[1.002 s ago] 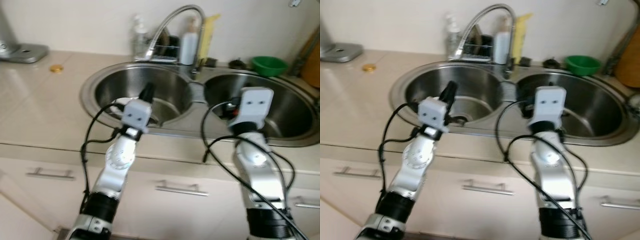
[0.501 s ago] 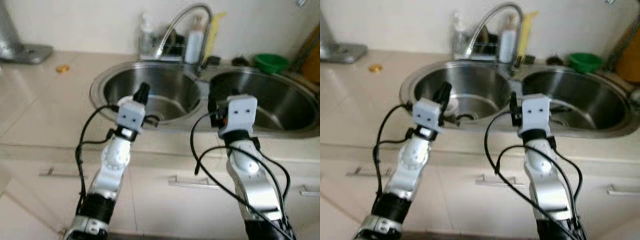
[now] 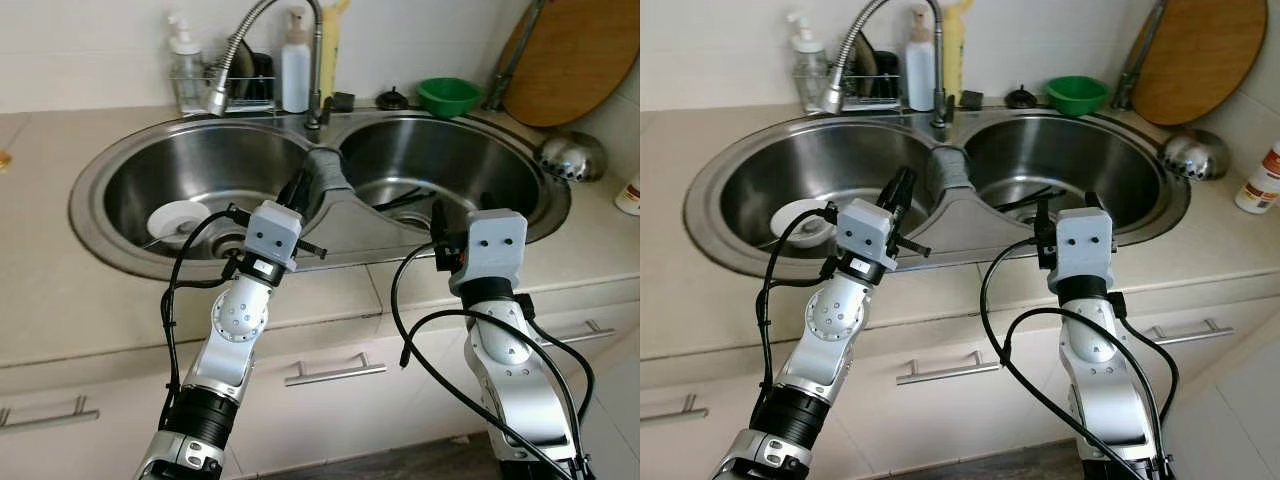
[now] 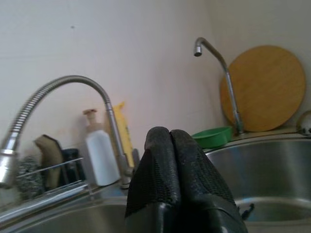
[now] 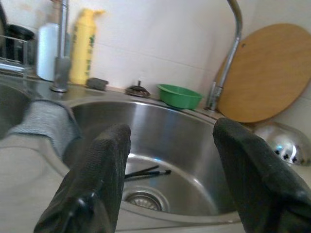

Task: Kitchen organization

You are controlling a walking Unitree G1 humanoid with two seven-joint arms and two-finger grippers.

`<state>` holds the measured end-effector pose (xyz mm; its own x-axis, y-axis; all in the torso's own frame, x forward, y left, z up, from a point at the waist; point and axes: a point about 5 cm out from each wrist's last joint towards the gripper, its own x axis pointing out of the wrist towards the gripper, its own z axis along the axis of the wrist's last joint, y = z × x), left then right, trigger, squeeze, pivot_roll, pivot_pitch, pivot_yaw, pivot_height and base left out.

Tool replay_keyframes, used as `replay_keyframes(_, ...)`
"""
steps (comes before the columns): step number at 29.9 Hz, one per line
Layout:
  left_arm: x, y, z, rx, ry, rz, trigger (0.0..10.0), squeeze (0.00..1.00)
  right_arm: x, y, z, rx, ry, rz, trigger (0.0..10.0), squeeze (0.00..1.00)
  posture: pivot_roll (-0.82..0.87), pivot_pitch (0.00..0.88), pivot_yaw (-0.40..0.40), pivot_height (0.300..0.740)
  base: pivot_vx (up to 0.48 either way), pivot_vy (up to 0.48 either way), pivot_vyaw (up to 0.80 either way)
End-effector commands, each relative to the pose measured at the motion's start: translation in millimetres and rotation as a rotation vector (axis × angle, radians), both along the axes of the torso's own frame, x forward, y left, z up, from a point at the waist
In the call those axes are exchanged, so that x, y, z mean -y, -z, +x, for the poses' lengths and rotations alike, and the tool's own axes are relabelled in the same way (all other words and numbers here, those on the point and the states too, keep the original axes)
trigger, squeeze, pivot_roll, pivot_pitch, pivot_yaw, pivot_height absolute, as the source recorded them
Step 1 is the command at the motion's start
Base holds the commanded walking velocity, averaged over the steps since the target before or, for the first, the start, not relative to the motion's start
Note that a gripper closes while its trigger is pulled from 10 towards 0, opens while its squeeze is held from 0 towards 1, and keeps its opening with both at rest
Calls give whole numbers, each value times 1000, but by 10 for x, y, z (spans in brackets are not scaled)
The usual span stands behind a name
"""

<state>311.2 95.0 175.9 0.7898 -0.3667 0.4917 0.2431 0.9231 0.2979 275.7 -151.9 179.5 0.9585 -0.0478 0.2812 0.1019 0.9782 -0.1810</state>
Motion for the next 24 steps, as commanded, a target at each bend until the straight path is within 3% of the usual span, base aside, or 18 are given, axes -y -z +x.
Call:
replay_keyframes(1,13,26,6,-15,9,2,10000,0,17,-32,-21,26,17,3,10000,0,94,0,-43,740,-244,0,-800)
replay_keyframes(6,7,24,4,-8,10,5,10000,0,11,-19,-24,27,20,5,10000,0,95,0,-42,740,-410,0,-800)
replay_keyframes(24,7,44,6,-12,12,20,10000,0,46,5,-44,34,31,5,10000,0,90,0,-39,740,0,0,-800)
